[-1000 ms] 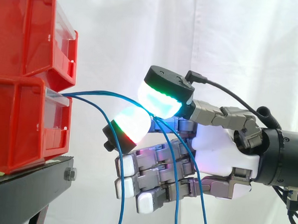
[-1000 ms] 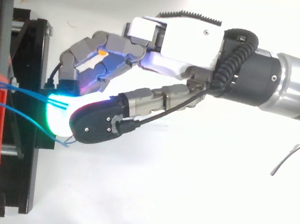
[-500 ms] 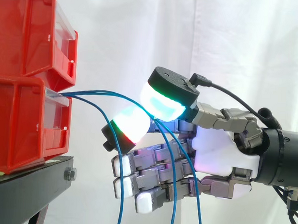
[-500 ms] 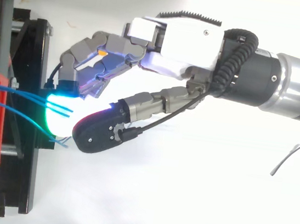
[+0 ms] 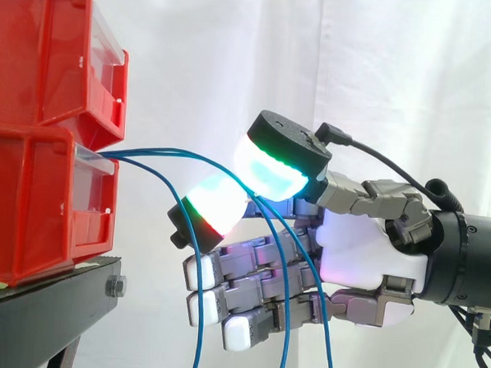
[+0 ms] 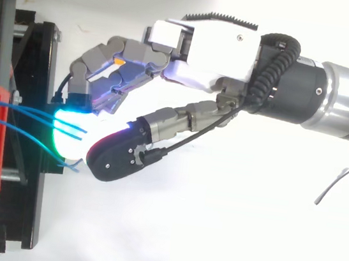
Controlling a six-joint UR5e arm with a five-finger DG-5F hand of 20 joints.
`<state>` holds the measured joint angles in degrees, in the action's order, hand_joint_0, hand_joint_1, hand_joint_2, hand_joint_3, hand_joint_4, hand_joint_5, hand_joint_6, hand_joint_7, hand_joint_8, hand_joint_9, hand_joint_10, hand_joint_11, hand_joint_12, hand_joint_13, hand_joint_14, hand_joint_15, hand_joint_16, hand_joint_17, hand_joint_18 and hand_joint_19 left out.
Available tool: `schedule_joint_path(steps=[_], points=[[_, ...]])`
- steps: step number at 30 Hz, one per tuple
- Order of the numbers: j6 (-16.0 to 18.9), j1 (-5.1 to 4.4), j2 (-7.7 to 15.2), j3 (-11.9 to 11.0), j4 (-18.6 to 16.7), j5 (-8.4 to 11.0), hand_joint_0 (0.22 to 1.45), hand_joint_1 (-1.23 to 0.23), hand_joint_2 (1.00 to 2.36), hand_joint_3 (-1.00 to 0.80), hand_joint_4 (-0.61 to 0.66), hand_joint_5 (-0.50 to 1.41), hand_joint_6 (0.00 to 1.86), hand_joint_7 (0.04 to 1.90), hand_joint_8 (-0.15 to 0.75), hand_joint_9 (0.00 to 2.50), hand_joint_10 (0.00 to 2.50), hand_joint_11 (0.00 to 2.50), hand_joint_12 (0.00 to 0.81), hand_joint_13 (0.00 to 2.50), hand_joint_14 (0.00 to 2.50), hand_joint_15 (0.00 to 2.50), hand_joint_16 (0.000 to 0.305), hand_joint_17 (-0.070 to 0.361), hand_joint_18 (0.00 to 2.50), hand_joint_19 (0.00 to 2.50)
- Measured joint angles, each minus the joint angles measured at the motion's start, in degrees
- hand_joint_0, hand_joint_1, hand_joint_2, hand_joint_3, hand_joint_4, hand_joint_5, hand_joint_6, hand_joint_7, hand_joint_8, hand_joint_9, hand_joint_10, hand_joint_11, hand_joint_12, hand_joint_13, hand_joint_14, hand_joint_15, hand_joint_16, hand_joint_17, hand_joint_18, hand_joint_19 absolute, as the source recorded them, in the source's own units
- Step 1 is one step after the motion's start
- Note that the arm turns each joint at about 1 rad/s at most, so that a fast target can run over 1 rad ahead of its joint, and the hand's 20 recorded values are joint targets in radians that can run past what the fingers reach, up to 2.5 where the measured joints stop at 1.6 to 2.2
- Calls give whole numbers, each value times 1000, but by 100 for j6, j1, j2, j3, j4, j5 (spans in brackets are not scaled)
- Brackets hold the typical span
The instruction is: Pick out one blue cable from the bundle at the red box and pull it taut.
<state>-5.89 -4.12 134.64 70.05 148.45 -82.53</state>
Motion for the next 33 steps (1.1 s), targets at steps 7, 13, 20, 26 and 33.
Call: schedule_joint_path(steps=[7, 13, 20, 26, 33], points=[[0, -1, 0, 0, 0, 0, 581, -501, 1013, -355, 48, -199, 892, 945, 262, 747, 23, 658, 344, 673, 21, 520, 47, 106, 621, 625], [0, -1, 0, 0, -5, 0, 580, -452, 1015, -329, 48, -192, 877, 954, 263, 733, 23, 642, 345, 663, 19, 534, 47, 105, 594, 638], [0, 0, 1, 0, -1, 0, 576, -481, 1019, -279, 58, -189, 868, 941, 266, 725, 22, 644, 348, 657, 19, 527, 47, 105, 594, 624], [2, -1, 0, 0, 0, 1, 571, -643, 1017, -292, 80, -203, 878, 959, 261, 703, 24, 641, 347, 664, 19, 527, 47, 105, 612, 602], [2, 0, 1, 0, 0, 4, 536, -509, 1002, -475, 90, -197, 851, 889, 267, 722, 22, 630, 353, 679, 19, 516, 48, 108, 631, 600]])
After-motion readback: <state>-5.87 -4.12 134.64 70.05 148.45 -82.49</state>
